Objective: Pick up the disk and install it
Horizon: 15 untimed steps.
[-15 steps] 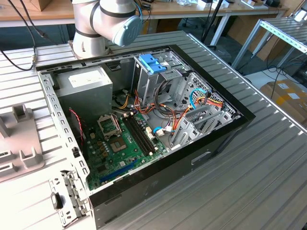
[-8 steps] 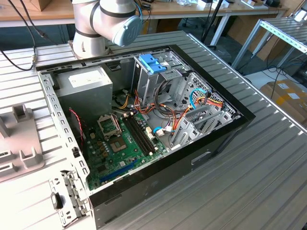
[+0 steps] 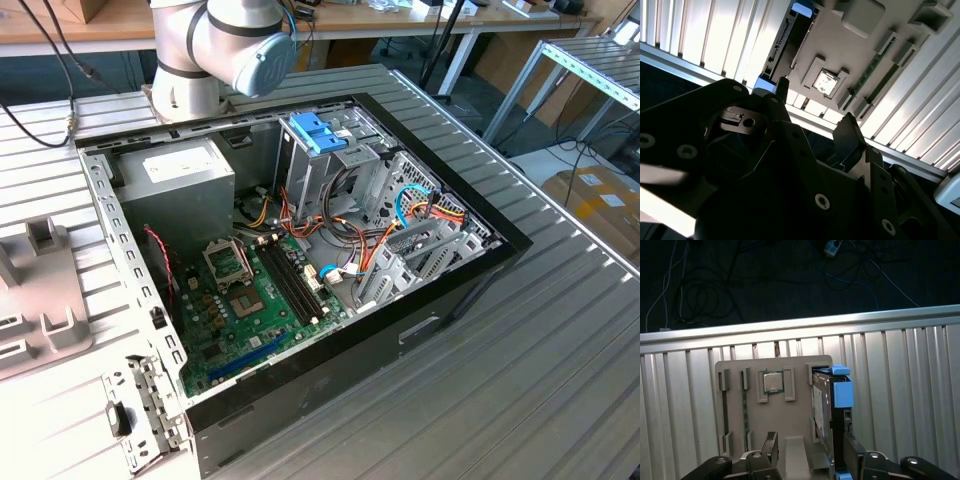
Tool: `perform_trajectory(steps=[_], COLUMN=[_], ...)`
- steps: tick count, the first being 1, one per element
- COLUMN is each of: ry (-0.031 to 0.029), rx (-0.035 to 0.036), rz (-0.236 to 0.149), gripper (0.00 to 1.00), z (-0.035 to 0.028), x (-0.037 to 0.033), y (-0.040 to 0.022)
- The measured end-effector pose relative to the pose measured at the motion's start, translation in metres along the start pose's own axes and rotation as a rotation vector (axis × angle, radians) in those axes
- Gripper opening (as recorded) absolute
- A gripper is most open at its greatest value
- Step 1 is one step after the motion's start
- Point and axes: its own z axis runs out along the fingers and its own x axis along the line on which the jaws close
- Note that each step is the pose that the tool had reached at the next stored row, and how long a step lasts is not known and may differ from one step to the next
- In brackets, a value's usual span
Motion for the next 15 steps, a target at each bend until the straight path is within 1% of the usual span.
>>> perform_trajectory(steps=[3,6,8,15], ry=[0.0000,0.0000,0.0000,0.0000], rx=[-0.0001,-0.0001,0.0000,0.0000], rz=[0.000,0.000,0.000,0.000], gripper=[0.63,0.63,0.63,0.63], z=[0.0002,0.0004,0.0016,0.0025], x=[-0.0023,-0.0031,-0.0044,-0.0052], y=[0.0002,0.0003,0.0004,0.0005])
